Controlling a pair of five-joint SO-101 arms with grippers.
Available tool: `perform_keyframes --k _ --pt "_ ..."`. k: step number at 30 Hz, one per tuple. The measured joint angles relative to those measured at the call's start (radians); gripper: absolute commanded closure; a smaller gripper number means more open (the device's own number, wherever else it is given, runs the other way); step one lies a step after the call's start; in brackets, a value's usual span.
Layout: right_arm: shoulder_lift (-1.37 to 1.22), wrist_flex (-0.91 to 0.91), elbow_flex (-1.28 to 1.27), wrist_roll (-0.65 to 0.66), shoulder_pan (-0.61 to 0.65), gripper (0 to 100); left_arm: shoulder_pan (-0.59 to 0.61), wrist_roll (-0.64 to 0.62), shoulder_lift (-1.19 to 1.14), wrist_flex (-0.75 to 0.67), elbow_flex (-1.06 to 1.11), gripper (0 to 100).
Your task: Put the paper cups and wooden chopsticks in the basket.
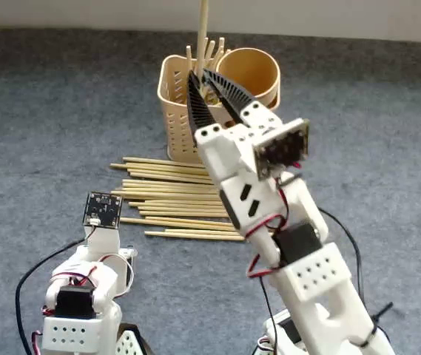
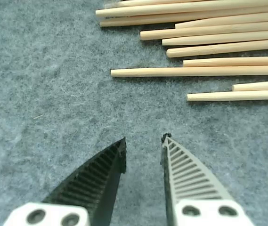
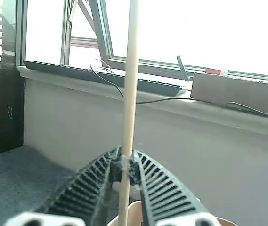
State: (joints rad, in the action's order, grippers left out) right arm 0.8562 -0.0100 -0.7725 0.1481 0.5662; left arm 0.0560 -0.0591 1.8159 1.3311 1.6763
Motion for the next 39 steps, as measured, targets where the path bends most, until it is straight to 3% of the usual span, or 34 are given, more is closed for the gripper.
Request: perform_keyframes --k 13,21,26,39 --pt "-0.334 -0.135 0.126 0.0 -0.12 99.3 0.0 0.0 0.0 0.0 0.0 86" --pt "-0.377 -0.137 0.135 0.0 -0.123 98.5 0.0 0.0 0.0 0.0 0.0 86" --pt "-0.377 -0.137 0.135 0.0 -0.123 88.8 0.0 0.0 0.0 0.0 0.0 86" --pt "-0.377 -0.101 0.135 0.0 -0.123 89.3 0.0 0.0 0.0 0.0 0.0 86"
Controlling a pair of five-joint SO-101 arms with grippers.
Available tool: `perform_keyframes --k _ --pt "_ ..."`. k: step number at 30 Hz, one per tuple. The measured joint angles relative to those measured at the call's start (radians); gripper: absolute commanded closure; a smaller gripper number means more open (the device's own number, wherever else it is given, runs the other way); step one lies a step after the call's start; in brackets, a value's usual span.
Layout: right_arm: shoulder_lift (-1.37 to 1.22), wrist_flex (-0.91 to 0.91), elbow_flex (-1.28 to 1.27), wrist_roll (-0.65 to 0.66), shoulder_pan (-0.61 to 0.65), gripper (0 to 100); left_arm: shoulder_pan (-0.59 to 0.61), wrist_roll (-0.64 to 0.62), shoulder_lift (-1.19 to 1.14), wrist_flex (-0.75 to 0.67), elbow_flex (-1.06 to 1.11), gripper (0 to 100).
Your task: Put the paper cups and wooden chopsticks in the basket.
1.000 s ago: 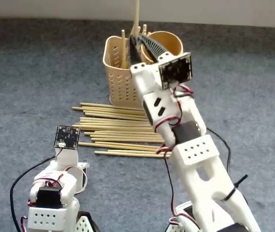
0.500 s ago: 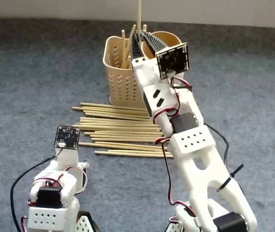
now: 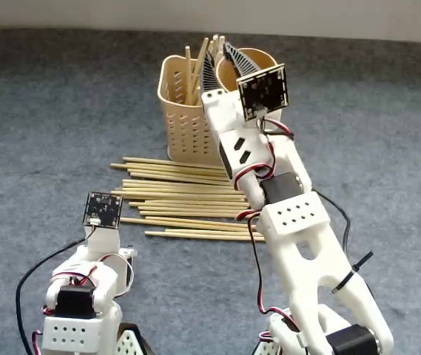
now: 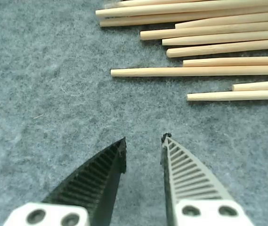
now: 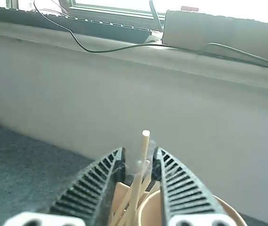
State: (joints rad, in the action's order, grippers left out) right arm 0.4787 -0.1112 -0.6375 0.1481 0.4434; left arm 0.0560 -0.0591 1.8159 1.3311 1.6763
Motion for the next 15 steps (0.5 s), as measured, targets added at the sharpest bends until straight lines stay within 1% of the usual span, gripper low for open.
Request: perform_keyframes --k 6,15 --pt "0.003 0.021 0.0 0.0 0.0 89.3 0.0 0.0 0.0 0.0 0.0 86" --pt "0.25 0.362 0.0 0.0 0.0 89.3 0.0 0.0 0.0 0.0 0.0 86"
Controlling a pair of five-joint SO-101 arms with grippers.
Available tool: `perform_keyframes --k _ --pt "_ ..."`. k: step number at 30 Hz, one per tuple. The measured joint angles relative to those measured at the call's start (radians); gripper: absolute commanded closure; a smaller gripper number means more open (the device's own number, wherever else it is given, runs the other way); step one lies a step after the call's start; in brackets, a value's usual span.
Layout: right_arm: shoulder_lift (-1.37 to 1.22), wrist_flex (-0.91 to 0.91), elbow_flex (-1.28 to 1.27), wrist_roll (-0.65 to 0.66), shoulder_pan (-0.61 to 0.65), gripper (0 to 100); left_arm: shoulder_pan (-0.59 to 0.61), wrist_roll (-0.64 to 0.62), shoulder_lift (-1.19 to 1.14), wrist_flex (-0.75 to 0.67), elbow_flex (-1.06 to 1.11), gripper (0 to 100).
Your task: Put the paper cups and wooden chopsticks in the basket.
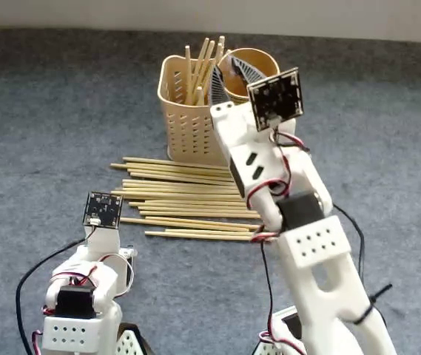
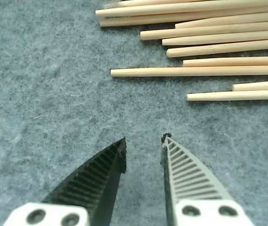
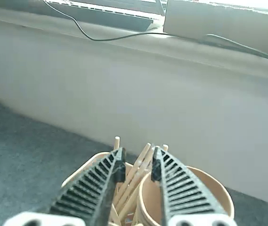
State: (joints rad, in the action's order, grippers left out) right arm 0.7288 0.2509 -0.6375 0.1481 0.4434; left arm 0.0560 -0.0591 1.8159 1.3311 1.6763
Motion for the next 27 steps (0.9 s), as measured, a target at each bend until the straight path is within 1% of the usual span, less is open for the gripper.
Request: perform_keyframes --k 2,4,15,22,27 --pt "0.058 0.066 -0.018 0.0 0.0 89.3 0.0 0.0 0.0 0.0 0.0 86" --pt "0.115 0.094 -0.06 0.0 0.0 89.3 0.0 0.0 0.0 0.0 0.0 86" --pt "0.399 0.1 -0.394 0.0 0.0 89.3 0.0 0.0 0.0 0.0 0.0 86" --pt "0.629 0.238 -0.531 0.0 0.0 89.2 0.0 0.0 0.0 0.0 0.0 86" --pt "0.792 0.258 -0.674 0.0 0.0 89.0 0.0 0.0 0.0 0.0 0.0 86"
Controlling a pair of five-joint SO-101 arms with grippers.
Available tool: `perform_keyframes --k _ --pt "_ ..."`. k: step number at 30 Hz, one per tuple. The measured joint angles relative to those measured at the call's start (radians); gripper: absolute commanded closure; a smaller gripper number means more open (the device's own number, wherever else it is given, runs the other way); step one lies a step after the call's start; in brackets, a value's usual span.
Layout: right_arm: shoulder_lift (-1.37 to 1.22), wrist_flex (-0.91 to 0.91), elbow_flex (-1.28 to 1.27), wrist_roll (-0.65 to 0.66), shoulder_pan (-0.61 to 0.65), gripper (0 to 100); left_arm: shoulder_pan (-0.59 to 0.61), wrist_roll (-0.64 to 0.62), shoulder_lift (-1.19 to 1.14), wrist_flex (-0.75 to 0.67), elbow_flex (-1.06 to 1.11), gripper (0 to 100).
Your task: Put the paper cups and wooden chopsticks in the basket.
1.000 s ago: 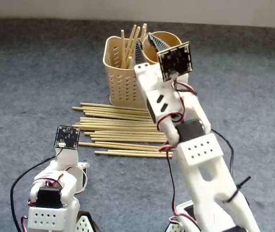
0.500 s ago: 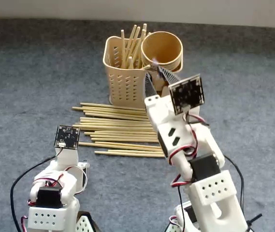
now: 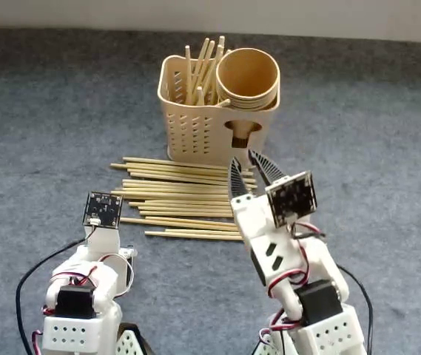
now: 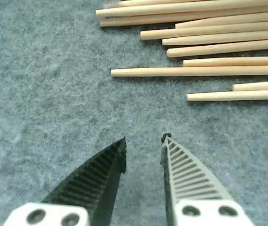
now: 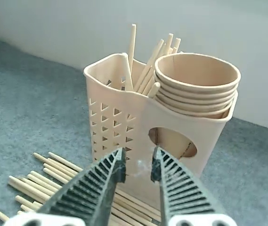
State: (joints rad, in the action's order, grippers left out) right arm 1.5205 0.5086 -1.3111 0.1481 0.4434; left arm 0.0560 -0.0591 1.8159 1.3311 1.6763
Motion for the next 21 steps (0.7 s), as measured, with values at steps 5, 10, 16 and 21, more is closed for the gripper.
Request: perform_keyframes --k 5,10,16,21 --pt "0.201 0.0 -0.163 0.0 -0.031 89.0 0.0 0.0 0.0 0.0 0.0 86" --pt "0.296 0.0 -0.269 0.0 -0.126 89.0 0.0 0.0 0.0 0.0 0.0 87" --pt "0.302 0.057 -0.285 0.0 -0.226 89.2 0.0 0.0 0.0 0.0 0.0 86" --pt "0.304 0.267 -0.285 0.0 -0.252 89.3 -0.048 0.0 0.0 0.0 0.0 87"
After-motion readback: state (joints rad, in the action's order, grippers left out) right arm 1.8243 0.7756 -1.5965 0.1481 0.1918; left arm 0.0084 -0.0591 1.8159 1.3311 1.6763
